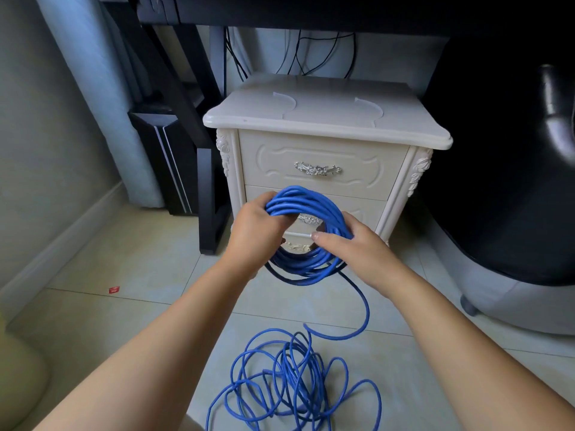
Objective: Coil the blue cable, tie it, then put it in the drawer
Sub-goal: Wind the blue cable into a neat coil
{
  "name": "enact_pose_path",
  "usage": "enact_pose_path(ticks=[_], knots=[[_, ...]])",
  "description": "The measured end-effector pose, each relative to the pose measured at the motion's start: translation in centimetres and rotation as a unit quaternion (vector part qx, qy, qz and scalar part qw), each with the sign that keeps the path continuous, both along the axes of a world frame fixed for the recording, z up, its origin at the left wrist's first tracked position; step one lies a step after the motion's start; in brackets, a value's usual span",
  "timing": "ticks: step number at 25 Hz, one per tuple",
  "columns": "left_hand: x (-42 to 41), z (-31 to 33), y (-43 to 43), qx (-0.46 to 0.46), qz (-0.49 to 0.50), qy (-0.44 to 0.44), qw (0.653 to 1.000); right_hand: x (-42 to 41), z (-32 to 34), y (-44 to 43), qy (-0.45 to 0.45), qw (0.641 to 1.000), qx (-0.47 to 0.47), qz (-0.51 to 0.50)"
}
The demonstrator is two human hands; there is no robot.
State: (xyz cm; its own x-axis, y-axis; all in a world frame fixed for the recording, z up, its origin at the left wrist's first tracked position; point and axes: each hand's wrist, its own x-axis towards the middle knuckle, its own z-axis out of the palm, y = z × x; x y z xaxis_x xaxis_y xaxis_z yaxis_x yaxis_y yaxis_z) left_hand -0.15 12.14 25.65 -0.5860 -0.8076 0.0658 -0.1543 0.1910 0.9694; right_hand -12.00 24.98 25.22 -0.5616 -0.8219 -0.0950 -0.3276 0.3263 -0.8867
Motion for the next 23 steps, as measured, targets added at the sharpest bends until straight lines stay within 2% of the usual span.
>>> enact_pose_path(ticks=[5, 9, 12, 16, 19, 23], knots=[[-0.2, -0.2, -0.8, 0.194, 0.074, 0.095, 0.974, 0.9, -1.4, -0.2, -0.03, 0.997, 0.01, 0.069], [-0.4, -0.5, -0.6, 0.313, 0.129, 0.128, 0.932, 2.6, -1.5, -0.9, -0.065, 0.997, -0.036, 0.036], [-0.8, -1.0, 0.7, 0.328, 0.163, 0.135, 0.921, 3.4, -1.6, -1.5, -0.164, 0.984, -0.064, -0.023], [-1.0, -1.8, 2.0, 0.344, 0.15, 0.092, 0.922, 3.3, -1.7, -1.8, -0.333, 0.934, -0.095, -0.086], [-0.8, -1.8, 2.2, 0.315, 0.1, 0.052, 0.942, 2.5, -1.4, -1.6, -0.359, 0.921, -0.101, -0.111], [-0.1, -0.7, 1.1, 0.282, 0.027, 0.045, 0.958, 1.1, -0.9, -1.1, -0.322, 0.94, -0.068, -0.092]])
